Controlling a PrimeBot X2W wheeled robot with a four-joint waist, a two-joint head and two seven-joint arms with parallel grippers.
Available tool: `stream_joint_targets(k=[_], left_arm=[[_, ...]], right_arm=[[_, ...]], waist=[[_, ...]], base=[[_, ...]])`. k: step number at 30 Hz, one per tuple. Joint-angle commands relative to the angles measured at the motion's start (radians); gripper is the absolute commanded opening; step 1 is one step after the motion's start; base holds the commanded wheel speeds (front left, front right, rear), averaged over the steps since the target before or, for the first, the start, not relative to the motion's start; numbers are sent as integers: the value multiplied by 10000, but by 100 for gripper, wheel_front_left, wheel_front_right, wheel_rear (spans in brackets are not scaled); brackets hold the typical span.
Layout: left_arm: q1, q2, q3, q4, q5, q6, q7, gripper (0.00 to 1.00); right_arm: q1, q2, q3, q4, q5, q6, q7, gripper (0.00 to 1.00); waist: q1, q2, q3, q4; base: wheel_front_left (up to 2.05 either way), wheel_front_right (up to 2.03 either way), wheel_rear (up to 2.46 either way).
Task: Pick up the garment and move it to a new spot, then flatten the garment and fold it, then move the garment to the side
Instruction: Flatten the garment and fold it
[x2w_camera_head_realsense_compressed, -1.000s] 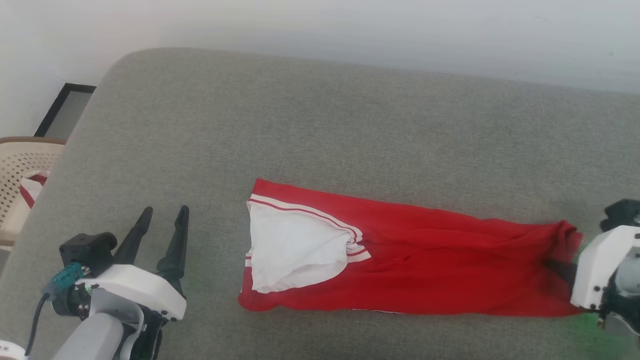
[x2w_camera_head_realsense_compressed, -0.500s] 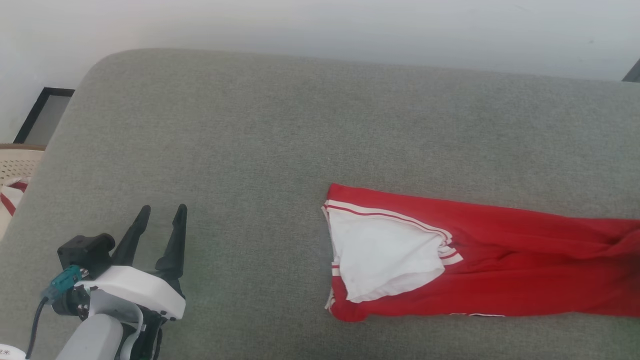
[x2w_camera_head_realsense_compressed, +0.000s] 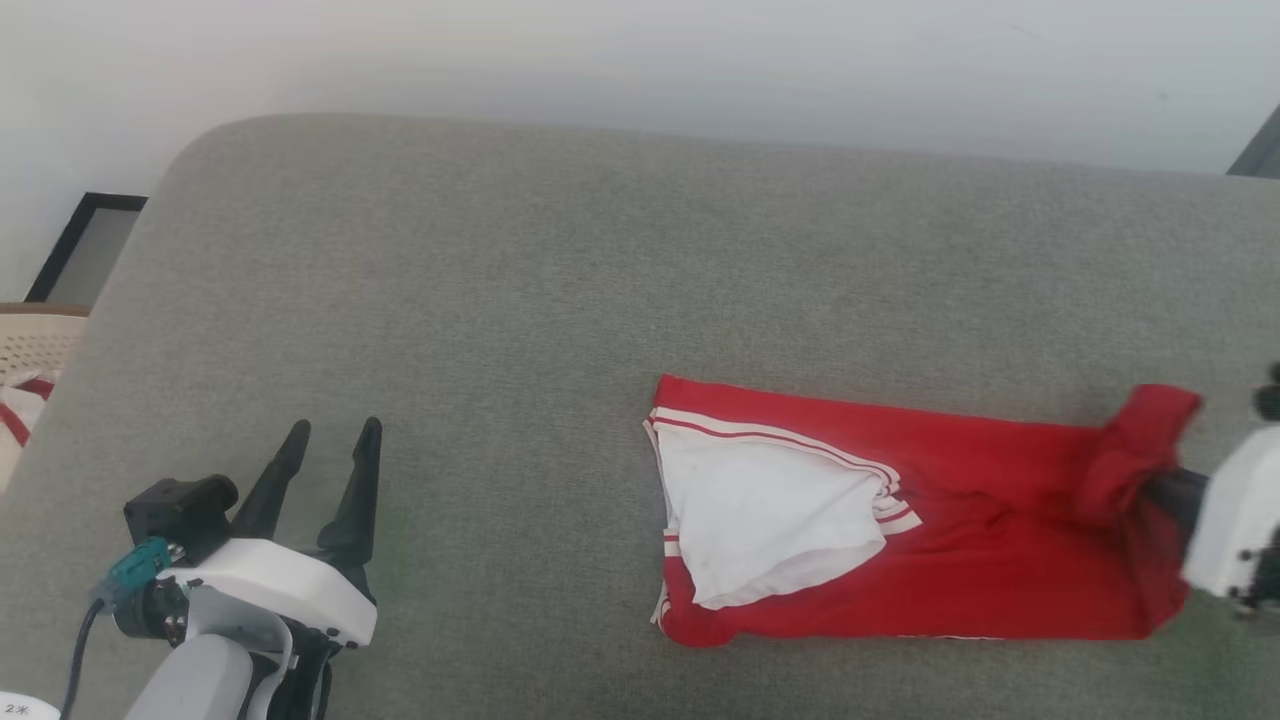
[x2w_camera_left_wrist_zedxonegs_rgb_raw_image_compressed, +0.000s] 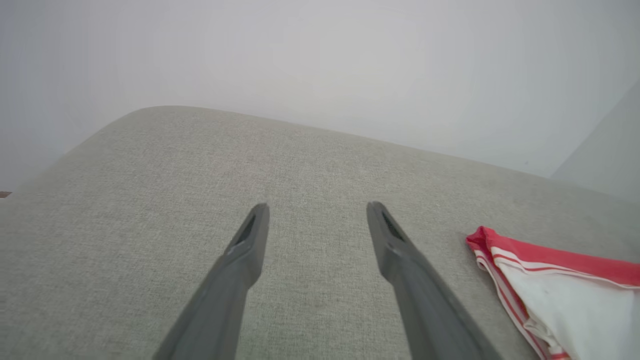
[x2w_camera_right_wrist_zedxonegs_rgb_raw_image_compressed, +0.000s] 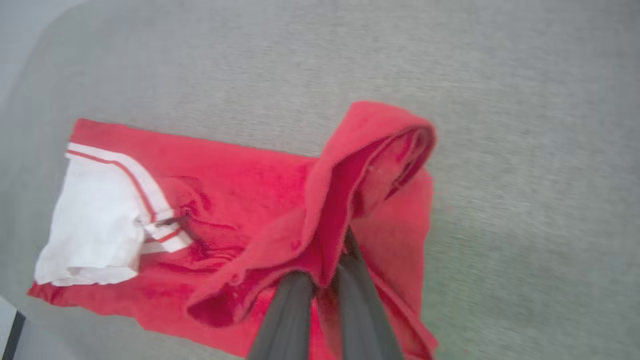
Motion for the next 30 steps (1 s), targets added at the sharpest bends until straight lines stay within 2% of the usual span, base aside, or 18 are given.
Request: stream_joint_targets(k=[1,6,10,19,28,29,30], left_arm=[[54,4,4,28,49,-21,-48,100],[-123,-38,-81,101,19,-102,-24,100],[-263,-114,-212,170,31,-165,31,100],[-733,-366,-496,420,48,-323,83,100],[-1010,-565,-550,757,-3,-484,15,100],[-1033,-589,-539,804,-17,-516,10,100],[-1049,-607,-529,838,-29,-540,6,100]], right_arm=[[71,112,108,-230,33,1,46,0],[-134,854,910,-1160,-320,1,201,0],[-492,1455,1622,-1265,-557,1,277,0],[-1546,2360,3140,-177,-1143,1,27,0],[-2439,2614,4465,1405,-1751,-1,-528,0],[-2516,2633,4642,1584,-1757,1,-576,15],[-2564,2668,4849,1734,-1735,1,-610,26]], waist=[[0,-1,-14,44],[0,-1,-51,274],[0,-1,-54,556],[0,-1,46,1225],[0,-1,154,1519],[0,-1,152,1526],[0,-1,147,1526]], base=[[0,0,0],[0,0,0],[0,0,0],[0,0,0],[0,0,0],[0,0,0],[0,0,0]])
